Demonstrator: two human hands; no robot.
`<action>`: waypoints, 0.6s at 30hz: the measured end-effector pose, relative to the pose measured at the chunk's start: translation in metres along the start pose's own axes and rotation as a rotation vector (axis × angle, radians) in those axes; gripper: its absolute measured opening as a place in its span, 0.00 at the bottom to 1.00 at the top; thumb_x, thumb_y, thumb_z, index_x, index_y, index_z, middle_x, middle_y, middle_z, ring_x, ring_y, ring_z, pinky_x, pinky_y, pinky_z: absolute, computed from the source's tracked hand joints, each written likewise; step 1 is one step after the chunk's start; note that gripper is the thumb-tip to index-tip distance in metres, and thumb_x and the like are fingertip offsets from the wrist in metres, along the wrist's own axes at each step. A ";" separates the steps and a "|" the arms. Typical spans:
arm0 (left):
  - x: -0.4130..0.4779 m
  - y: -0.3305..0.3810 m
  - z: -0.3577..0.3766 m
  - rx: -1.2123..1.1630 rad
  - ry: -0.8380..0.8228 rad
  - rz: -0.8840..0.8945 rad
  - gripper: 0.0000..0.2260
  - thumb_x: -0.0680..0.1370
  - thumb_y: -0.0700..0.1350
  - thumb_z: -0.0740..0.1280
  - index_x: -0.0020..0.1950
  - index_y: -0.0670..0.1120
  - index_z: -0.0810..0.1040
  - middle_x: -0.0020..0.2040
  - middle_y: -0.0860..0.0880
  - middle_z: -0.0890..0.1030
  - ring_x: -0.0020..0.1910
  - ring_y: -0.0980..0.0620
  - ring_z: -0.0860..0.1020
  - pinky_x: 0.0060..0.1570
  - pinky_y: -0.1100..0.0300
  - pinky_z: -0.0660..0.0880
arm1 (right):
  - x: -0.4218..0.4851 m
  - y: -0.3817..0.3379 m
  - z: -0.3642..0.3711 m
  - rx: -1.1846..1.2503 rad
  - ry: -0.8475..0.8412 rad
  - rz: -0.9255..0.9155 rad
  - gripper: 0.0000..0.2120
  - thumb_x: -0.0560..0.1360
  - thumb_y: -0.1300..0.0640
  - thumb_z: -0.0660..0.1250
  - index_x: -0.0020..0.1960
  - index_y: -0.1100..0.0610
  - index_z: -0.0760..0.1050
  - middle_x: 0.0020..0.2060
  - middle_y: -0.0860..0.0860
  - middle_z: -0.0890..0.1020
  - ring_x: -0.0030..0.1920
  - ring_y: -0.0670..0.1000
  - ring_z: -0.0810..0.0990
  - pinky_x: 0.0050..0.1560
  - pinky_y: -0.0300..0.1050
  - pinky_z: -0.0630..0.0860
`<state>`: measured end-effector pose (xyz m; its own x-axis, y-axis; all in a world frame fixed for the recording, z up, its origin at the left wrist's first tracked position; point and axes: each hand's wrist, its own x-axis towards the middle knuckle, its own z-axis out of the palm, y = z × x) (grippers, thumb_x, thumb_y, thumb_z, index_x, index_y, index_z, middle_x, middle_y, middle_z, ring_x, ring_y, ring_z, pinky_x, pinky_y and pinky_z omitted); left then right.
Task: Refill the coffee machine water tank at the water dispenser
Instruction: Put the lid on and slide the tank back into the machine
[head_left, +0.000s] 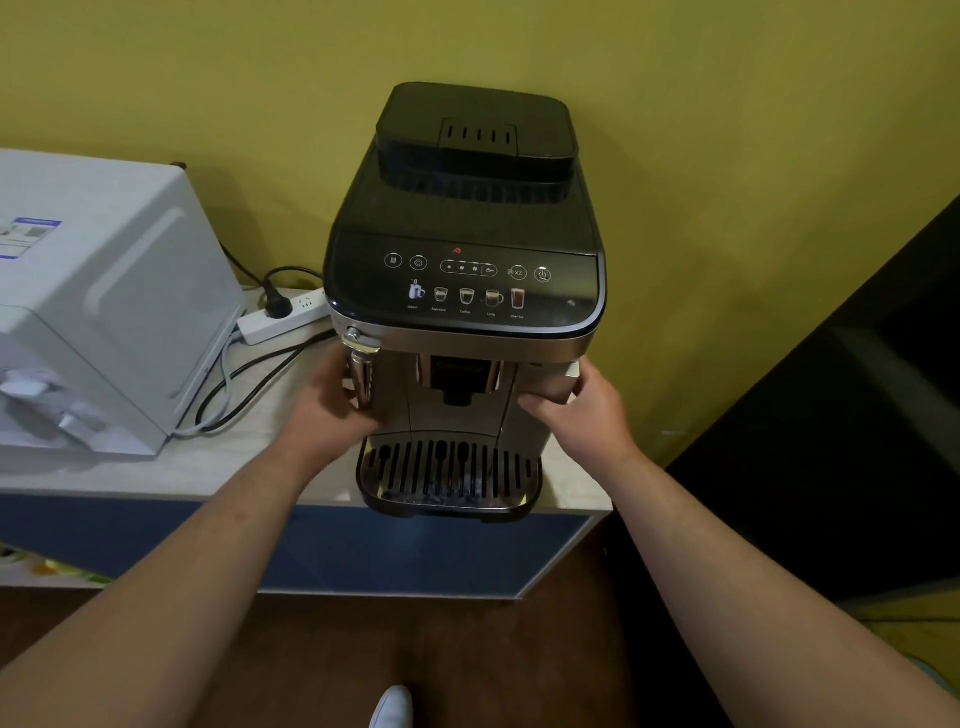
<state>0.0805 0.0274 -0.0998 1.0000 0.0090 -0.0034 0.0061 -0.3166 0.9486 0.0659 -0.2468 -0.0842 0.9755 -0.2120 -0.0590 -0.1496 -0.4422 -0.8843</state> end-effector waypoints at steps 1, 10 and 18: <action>0.002 -0.003 -0.004 0.026 -0.042 0.006 0.33 0.64 0.31 0.78 0.65 0.50 0.72 0.53 0.54 0.80 0.51 0.62 0.79 0.51 0.61 0.75 | 0.000 -0.001 0.000 -0.015 -0.005 0.002 0.20 0.66 0.53 0.78 0.55 0.47 0.74 0.44 0.43 0.83 0.48 0.44 0.80 0.46 0.39 0.75; 0.003 -0.005 -0.001 -0.037 -0.082 0.019 0.35 0.64 0.28 0.77 0.66 0.48 0.71 0.51 0.57 0.83 0.50 0.63 0.81 0.43 0.73 0.75 | 0.004 -0.001 0.006 -0.051 0.019 -0.004 0.19 0.68 0.53 0.77 0.55 0.49 0.73 0.41 0.39 0.82 0.45 0.42 0.79 0.51 0.43 0.77; 0.003 -0.007 -0.001 -0.043 -0.072 0.020 0.34 0.65 0.27 0.76 0.66 0.47 0.71 0.54 0.51 0.82 0.51 0.63 0.81 0.44 0.74 0.75 | 0.012 -0.004 0.006 -0.052 0.027 -0.025 0.17 0.69 0.54 0.77 0.50 0.48 0.71 0.39 0.37 0.77 0.41 0.39 0.75 0.47 0.40 0.73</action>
<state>0.0836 0.0301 -0.1060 0.9978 -0.0658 -0.0059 -0.0124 -0.2750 0.9614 0.0788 -0.2421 -0.0847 0.9745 -0.2232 -0.0245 -0.1345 -0.4925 -0.8599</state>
